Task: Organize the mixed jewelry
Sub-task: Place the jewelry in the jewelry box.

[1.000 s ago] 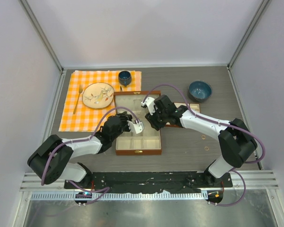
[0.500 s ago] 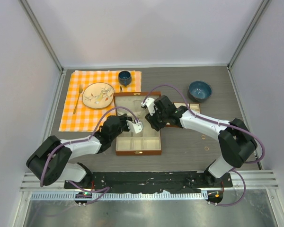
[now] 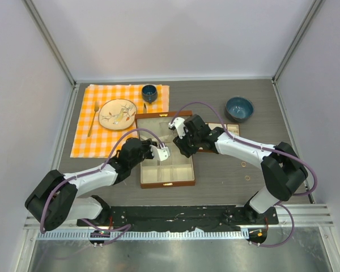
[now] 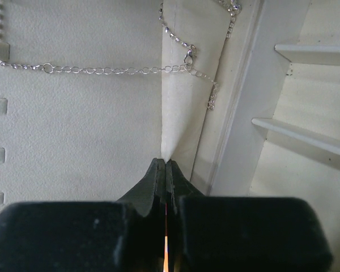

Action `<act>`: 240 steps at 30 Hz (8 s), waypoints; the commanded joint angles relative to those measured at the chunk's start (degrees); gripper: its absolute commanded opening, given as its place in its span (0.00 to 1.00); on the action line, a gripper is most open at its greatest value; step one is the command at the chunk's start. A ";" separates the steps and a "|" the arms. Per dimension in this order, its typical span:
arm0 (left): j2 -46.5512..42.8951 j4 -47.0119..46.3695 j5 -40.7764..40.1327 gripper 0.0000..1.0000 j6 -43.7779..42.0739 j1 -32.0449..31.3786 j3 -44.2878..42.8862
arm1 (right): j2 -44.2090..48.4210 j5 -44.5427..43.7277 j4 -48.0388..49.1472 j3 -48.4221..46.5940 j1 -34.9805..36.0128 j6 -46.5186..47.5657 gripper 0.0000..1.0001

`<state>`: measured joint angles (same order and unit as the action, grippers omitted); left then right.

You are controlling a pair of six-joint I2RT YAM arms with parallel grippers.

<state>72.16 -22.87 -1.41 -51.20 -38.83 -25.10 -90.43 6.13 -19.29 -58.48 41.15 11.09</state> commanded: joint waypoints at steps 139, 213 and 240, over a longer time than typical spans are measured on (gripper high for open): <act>-6.15 12.06 13.98 0.00 7.52 -0.81 -7.15 | -6.51 -31.09 7.33 -12.89 13.35 -2.39 0.01; -0.36 2.92 4.75 0.35 -1.97 -2.30 -3.29 | -6.25 -30.04 7.60 -10.87 13.35 -2.65 0.01; -3.96 5.73 7.30 0.00 -0.04 -2.30 -3.11 | -4.49 -27.14 7.69 -7.53 13.26 -1.86 0.01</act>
<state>70.22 -16.49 4.25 -52.62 -41.12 -27.81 -97.76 -22.55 -13.08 -67.26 54.59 9.10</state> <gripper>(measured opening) 0.013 0.089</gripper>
